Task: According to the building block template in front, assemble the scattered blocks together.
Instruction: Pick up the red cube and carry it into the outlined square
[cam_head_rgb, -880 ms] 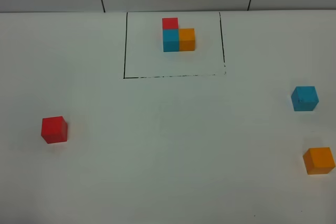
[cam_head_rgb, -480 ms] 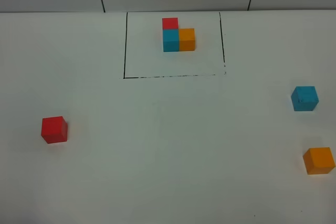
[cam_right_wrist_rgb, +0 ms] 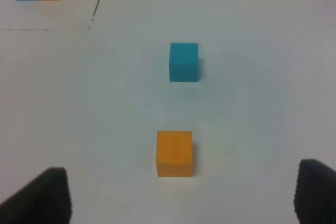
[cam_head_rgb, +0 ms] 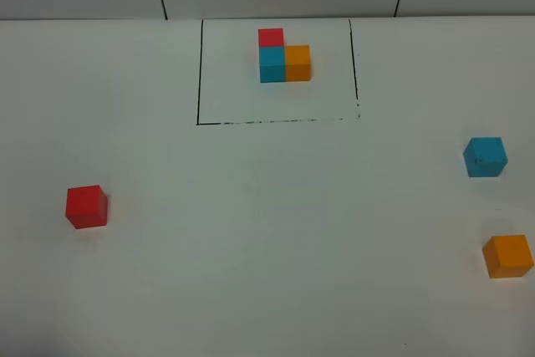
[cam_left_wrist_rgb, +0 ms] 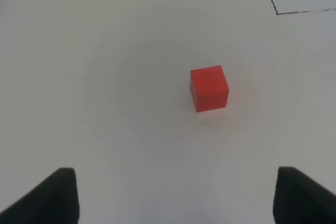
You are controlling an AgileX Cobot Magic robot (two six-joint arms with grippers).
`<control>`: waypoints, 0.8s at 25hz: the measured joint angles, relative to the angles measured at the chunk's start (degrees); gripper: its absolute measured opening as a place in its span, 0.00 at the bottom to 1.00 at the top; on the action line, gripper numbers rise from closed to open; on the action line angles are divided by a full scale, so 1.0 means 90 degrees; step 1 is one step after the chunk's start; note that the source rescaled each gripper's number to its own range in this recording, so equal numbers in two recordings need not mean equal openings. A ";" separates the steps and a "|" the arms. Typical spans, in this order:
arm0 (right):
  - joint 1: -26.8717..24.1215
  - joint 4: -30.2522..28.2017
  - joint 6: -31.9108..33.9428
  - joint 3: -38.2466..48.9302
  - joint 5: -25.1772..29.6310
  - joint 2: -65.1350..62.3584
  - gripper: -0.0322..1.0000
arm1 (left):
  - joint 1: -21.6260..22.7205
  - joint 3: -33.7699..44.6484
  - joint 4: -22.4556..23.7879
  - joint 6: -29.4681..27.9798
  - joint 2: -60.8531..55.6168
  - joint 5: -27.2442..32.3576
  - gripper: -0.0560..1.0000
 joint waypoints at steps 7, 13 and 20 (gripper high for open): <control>0.0000 0.0000 0.0000 0.0000 0.0000 0.0000 0.74 | 0.0000 -0.1023 0.0135 -0.0076 0.2767 -0.0428 0.79; 0.0000 0.0000 0.0000 0.0000 0.0000 0.0000 0.74 | 0.0000 -0.2010 0.0048 -0.0099 0.5458 -0.0585 0.79; 0.0000 0.0000 0.0000 0.0000 0.0000 0.0000 0.74 | -0.0350 -0.2347 -0.0010 -0.0162 0.7718 -0.1072 0.79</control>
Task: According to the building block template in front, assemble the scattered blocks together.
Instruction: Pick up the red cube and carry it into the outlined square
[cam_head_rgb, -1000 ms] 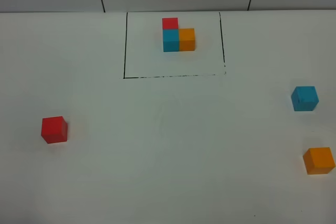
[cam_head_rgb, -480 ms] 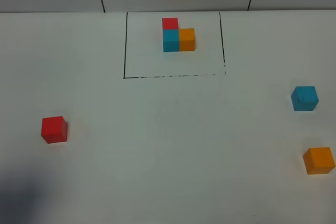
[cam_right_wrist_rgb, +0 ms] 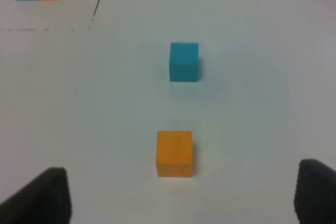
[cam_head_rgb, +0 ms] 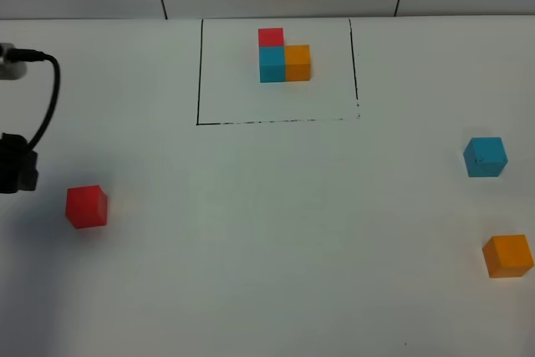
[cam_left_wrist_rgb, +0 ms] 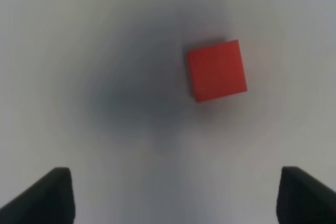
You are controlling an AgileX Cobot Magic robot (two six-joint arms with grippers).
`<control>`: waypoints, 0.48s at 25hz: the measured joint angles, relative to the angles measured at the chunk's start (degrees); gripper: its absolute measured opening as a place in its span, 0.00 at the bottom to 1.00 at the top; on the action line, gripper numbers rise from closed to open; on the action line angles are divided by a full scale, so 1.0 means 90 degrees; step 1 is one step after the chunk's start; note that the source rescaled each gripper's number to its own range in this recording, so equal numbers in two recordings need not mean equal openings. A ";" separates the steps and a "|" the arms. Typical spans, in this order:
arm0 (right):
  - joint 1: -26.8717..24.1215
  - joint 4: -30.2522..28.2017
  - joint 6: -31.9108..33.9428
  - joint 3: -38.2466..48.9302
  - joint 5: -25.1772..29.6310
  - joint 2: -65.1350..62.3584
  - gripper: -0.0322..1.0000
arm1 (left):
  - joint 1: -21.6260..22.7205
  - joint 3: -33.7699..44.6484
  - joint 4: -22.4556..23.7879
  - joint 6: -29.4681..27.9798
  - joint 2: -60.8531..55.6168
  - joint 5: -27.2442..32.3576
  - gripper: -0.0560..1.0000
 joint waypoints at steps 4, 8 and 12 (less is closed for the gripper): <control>0.0000 0.0000 0.0000 0.0000 0.0000 0.0000 0.74 | -0.0384 0.0000 -0.0007 -0.0234 0.0727 -0.0504 0.79; 0.0000 0.0000 0.0000 0.0000 0.0000 0.0000 0.74 | -0.0587 0.0000 -0.0007 -0.0625 0.1197 -0.0801 0.79; 0.0000 0.0000 0.0000 0.0000 0.0000 0.0000 0.74 | -0.0624 0.0000 -0.0007 -0.0973 0.1522 -0.0847 0.79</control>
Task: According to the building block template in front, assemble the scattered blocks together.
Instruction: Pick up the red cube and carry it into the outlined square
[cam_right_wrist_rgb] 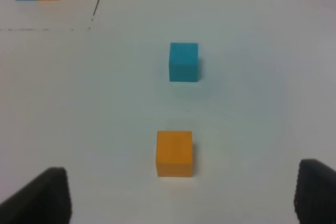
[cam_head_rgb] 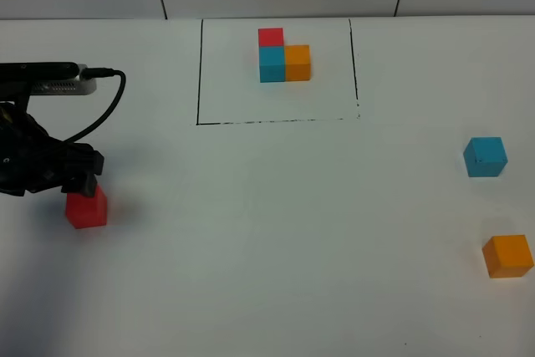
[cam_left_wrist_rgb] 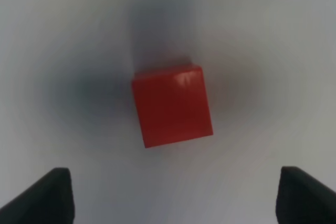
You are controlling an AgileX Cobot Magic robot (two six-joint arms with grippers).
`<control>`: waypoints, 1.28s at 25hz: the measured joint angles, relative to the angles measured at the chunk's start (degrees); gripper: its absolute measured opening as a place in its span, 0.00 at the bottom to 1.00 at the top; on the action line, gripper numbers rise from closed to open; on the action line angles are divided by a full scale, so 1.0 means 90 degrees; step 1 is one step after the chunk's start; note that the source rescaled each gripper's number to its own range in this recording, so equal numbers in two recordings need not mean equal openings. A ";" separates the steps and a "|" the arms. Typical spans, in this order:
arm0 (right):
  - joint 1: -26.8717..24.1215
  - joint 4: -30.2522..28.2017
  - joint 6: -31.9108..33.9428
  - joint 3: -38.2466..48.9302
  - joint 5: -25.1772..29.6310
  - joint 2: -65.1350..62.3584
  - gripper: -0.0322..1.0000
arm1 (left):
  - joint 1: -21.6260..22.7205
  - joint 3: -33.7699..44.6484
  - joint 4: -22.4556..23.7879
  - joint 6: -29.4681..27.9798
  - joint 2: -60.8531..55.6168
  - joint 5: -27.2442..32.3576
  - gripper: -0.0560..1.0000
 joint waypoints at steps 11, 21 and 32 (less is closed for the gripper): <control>0.0000 0.0000 0.0000 0.0000 0.0000 0.0000 0.74 | -0.0040 -0.0001 0.0446 -0.0790 0.0416 -0.0222 0.79; 0.0000 0.0000 0.0000 0.0000 0.0000 0.0000 0.74 | -0.0184 -0.0006 0.0397 -0.0809 0.0962 -0.0621 0.78; 0.0000 0.0000 0.0000 0.0000 -0.0001 0.0000 0.74 | -0.0184 -0.0006 0.0340 -0.0842 0.1740 -0.1046 0.75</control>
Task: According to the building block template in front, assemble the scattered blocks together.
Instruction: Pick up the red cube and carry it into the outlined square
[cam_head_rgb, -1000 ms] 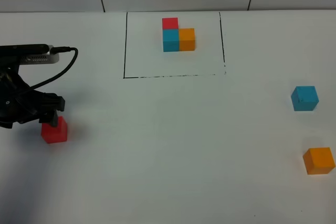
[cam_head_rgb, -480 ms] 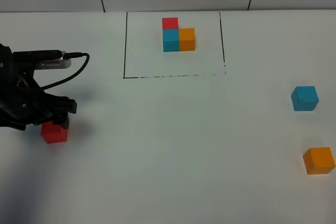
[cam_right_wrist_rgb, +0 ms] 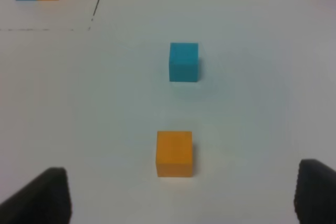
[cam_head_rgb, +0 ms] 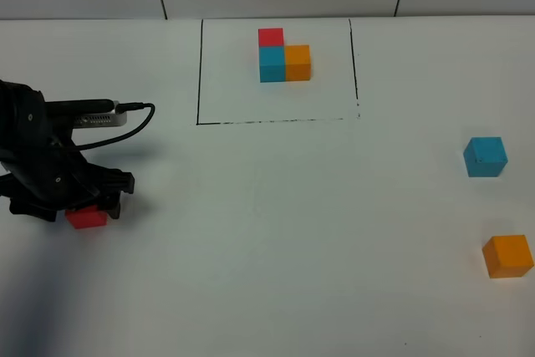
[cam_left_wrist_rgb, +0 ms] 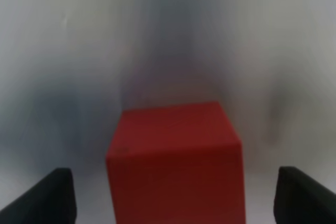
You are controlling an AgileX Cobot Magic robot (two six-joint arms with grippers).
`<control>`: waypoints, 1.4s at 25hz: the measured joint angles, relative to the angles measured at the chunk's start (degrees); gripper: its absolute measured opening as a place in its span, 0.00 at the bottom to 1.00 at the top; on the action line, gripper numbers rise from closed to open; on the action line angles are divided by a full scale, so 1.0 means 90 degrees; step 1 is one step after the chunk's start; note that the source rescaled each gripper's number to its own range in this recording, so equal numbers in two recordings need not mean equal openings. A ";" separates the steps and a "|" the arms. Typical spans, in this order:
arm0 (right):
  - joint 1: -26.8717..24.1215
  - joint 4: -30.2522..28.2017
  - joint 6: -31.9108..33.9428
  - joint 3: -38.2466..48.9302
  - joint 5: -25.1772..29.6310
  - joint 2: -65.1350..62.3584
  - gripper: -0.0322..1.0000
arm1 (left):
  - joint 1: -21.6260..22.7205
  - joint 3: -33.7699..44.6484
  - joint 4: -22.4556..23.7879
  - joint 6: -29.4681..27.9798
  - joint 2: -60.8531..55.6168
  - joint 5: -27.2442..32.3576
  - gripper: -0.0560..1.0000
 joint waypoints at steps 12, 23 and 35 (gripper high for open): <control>0.0000 0.0000 0.0000 0.0000 0.0000 0.0000 0.74 | 0.0000 0.0000 0.0000 -0.0164 0.0153 -0.0218 0.05; 0.0000 0.0000 0.0000 0.0000 0.0000 0.0000 0.74 | -0.0018 -0.0338 0.0000 0.0926 0.0153 0.0405 0.06; 0.0000 0.0000 0.0000 0.0000 0.0000 0.0000 0.74 | -0.1160 -0.3290 0.0773 0.3920 0.0577 0.1881 0.06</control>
